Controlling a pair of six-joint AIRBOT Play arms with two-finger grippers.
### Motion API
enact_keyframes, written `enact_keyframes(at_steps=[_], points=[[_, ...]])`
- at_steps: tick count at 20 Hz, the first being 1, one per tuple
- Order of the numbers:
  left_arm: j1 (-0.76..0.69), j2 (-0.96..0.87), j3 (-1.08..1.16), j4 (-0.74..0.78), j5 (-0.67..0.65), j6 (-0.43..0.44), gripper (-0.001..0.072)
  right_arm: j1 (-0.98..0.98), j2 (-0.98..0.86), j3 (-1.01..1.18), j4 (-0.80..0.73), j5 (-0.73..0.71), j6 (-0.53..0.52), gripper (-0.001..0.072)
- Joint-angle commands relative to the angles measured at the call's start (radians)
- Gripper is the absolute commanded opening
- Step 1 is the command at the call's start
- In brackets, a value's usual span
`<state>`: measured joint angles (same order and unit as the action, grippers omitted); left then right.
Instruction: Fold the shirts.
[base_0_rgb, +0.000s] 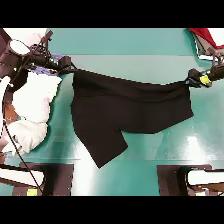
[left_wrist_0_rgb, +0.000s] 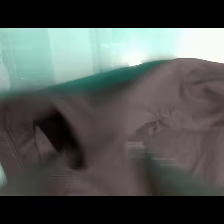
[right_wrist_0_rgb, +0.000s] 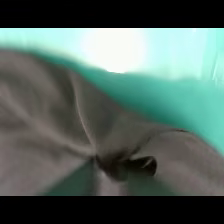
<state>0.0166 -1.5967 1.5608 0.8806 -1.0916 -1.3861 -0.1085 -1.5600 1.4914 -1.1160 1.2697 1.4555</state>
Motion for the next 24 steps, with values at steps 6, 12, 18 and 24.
enact_keyframes(at_steps=[6,12,18,24], points=[[0.123,0.096,-0.04,0.137,-0.285,0.004,0.0605,-0.08,0.029,0.023,-0.001,0.167,-0.108,0.0426],[0.124,0.417,-0.621,0.148,-0.198,0.058,0.0605,-0.13,0.265,-0.258,0.014,0.174,-0.188,0.0303],[0.124,0.51,-1.038,-0.069,-0.056,0.221,0.0605,-0.13,0.375,-0.404,0.078,0.174,-0.201,0.0303],[0.037,0.51,-1.126,-0.159,0.065,0.275,0.0604,-0.13,0.431,-0.43,0.076,0.174,-0.201,0.0303]])
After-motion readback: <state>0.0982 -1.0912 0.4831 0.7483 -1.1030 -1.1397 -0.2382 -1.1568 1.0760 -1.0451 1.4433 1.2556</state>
